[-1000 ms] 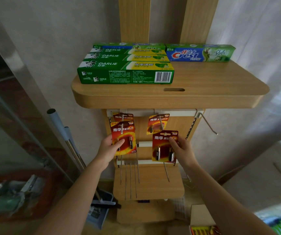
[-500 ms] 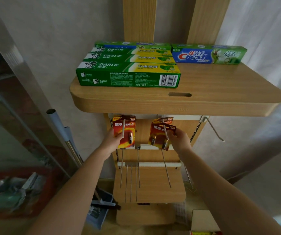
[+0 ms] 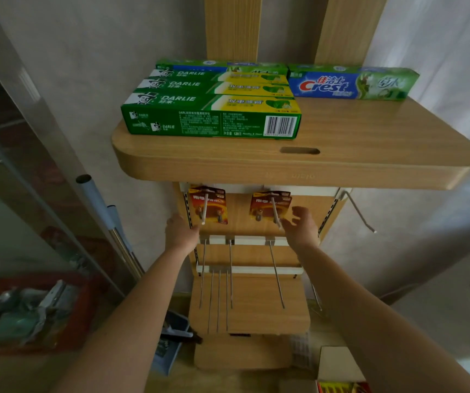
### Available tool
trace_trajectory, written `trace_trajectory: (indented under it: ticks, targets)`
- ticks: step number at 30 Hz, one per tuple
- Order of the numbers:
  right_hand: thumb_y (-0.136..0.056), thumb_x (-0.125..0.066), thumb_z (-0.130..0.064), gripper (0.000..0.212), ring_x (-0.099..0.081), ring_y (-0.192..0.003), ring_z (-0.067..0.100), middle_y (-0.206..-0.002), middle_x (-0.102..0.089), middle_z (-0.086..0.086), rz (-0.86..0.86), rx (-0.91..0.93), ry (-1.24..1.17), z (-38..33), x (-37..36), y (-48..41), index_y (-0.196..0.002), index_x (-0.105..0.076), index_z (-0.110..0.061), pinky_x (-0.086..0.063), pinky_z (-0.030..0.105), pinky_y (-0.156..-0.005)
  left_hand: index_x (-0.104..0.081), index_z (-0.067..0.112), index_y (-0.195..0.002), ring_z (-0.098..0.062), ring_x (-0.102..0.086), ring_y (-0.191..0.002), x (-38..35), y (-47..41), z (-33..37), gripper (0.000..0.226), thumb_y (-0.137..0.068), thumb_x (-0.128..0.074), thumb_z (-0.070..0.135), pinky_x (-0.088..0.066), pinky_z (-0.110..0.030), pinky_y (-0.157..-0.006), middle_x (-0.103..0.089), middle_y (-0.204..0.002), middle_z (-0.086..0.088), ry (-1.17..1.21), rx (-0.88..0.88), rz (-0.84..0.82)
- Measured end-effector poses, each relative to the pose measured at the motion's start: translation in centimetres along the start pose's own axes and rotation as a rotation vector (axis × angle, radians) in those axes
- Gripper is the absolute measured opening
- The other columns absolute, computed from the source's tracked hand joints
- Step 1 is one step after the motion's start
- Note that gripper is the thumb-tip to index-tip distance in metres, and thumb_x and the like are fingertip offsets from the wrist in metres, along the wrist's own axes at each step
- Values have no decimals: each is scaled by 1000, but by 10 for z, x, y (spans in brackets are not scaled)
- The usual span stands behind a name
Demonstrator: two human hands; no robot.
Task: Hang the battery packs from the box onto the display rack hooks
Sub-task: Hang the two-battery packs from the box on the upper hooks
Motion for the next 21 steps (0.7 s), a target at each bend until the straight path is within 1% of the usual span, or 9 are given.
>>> trace_trajectory:
  ticks: [2,4,5,6,8,10,13,18,21]
  targets:
    - [-91,-54,-13,38,-52,-118,25,-132,-51,10,-44,-20,46,14,2,10,-128,-48,-10,-44,33,-92,-43,-1,-126,-32,-52,-115,-5,15,-9,39,-92,-52,16,-45,-36,-90,-48,-128,-18,-13,9,-36]
    - [-91,-53,-11,33,-55,-112,25,-130,-53,10,-63,-23,106,30,5,23,-124,-54,-11,-46,32,-89,-53,7,-105,-21,-58,-95,-12,32,-17,14,-95,-47,14,-44,-31,-82,-56,-106,-8,-40,-39,-127]
    - [-90,-53,-11,32,-57,-107,23,-129,-54,9,-69,-28,132,38,8,32,-123,-55,-12,-47,30,-84,-54,11,-92,-14,-55,-83,-16,42,-20,11,-96,-44,13,-43,-28,-78,-55,-93,-3,-70,-79,-182]
    - [-91,-51,-11,32,-57,-99,21,-128,-56,8,-82,-38,153,47,10,41,-122,-56,-13,-47,26,-76,-54,12,-89,-12,-53,-80,-20,53,-24,15,-96,-42,14,-42,-26,-77,-54,-89,0,-114,-117,-235]
    - [-92,-49,-13,31,-56,-89,17,-123,-59,7,-111,-60,186,64,15,65,-122,-56,-14,-45,24,-68,-58,9,-108,-16,-57,-97,-30,76,-32,21,-97,-42,17,-43,-26,-85,-59,-104,-3,-192,-189,-312]
    - [-94,-47,-15,29,-58,-97,21,-121,-61,7,-124,-60,237,81,22,91,-121,-58,-16,-49,28,-78,-57,10,-115,-19,-58,-104,-41,101,-38,25,-96,-44,20,-44,-28,-87,-61,-114,-4,-256,-260,-357]
    - [-95,-46,-19,27,-60,-102,22,-117,-63,4,-139,-81,324,111,34,130,-118,-60,-19,-47,28,-81,-58,14,-109,-16,-59,-97,-65,140,-47,21,-96,-44,22,-46,-27,-78,-63,-109,-1,-340,-361,-427]
    - [-92,-46,-28,25,-58,-87,19,-107,-66,2,-178,-139,422,170,76,183,-110,-63,-24,-45,28,-70,-60,17,-102,-17,-62,-88,-108,206,-49,16,-94,-47,21,-55,-33,-78,-66,-102,-1,-407,-451,-488]
    - [-93,-47,-25,25,-60,-97,21,-111,-65,3,-169,-177,451,202,113,199,-113,-61,-23,-48,30,-77,-60,16,-102,-18,-62,-90,-136,243,-39,16,-94,-47,21,-52,-30,-74,-65,-103,0,-436,-484,-535]
Point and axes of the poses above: each hand's wrist, its own y-axis away from the middle knuckle, its own x-axis out of the back of the hand, z = x × y, the point moved 3 cm from there along -y, towards the middle knuckle
